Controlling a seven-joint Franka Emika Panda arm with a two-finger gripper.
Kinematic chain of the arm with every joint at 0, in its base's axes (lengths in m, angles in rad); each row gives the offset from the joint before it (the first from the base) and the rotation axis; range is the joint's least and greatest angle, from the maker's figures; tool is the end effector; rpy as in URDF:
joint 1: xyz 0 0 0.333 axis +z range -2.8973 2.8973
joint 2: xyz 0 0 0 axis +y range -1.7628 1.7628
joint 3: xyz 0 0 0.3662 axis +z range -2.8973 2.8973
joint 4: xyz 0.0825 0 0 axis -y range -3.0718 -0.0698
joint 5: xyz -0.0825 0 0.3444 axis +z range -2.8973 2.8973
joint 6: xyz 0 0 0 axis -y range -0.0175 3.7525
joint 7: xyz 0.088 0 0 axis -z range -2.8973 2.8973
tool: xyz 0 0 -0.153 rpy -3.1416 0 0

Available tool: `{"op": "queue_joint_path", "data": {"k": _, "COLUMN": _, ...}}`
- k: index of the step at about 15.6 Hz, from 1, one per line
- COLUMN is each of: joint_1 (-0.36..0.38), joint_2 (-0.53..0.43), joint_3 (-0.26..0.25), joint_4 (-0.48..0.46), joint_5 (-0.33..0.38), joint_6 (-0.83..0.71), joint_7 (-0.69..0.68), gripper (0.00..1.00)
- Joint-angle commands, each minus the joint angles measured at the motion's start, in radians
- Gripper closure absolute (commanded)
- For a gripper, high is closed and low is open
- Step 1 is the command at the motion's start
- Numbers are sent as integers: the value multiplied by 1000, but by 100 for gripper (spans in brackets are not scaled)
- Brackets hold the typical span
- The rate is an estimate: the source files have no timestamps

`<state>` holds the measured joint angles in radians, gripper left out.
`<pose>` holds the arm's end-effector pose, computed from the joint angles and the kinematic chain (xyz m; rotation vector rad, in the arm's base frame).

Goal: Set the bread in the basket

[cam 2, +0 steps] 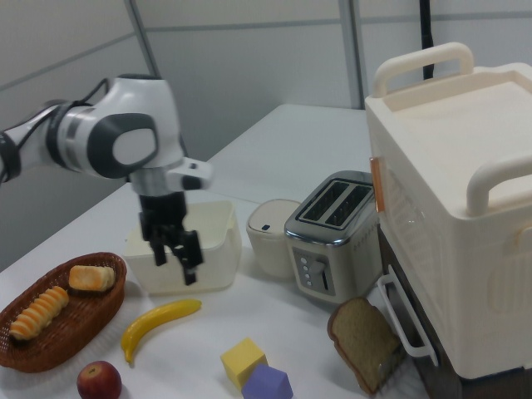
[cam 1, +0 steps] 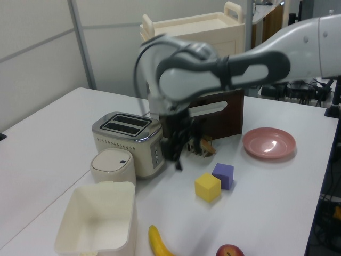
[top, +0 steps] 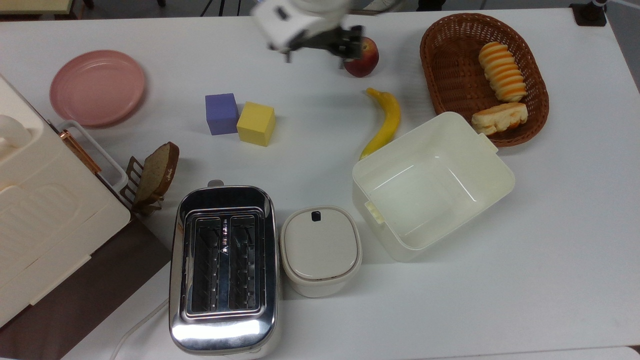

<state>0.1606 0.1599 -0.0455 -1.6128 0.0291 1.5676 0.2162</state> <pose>0.5443 0.0691 0.5256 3.1085 -0.1620 -0.3213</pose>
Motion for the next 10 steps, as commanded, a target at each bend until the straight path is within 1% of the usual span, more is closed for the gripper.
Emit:
{"op": "queue_joint_path", "data": {"k": 1, "joint_1": -134, "joint_2": -55, "joint_3": 16, "joint_4": -18, "joint_5": -24, "joint_6": -14, "joint_7": -167, "gripper": 0}}
{"op": "queue_joint_path", "data": {"k": 3, "joint_1": -176, "joint_2": -57, "joint_3": 13, "joint_4": -18, "joint_5": -37, "joint_6": -6, "joint_7": -178, "gripper": 0}}
{"op": "queue_joint_path", "data": {"k": 5, "joint_1": -179, "joint_2": -59, "joint_3": 10, "joint_4": -15, "joint_5": -46, "joint_6": -3, "joint_7": -176, "gripper": 0}}
{"op": "queue_joint_path", "data": {"k": 7, "joint_1": -179, "joint_2": -60, "joint_3": -13, "joint_4": -15, "joint_5": -41, "joint_6": -1, "joint_7": -179, "gripper": 0}}
{"op": "queue_joint_path", "data": {"k": 10, "joint_1": -176, "joint_2": -51, "joint_3": -43, "joint_4": 17, "joint_5": -31, "joint_6": 11, "joint_7": -179, "gripper": 0}}
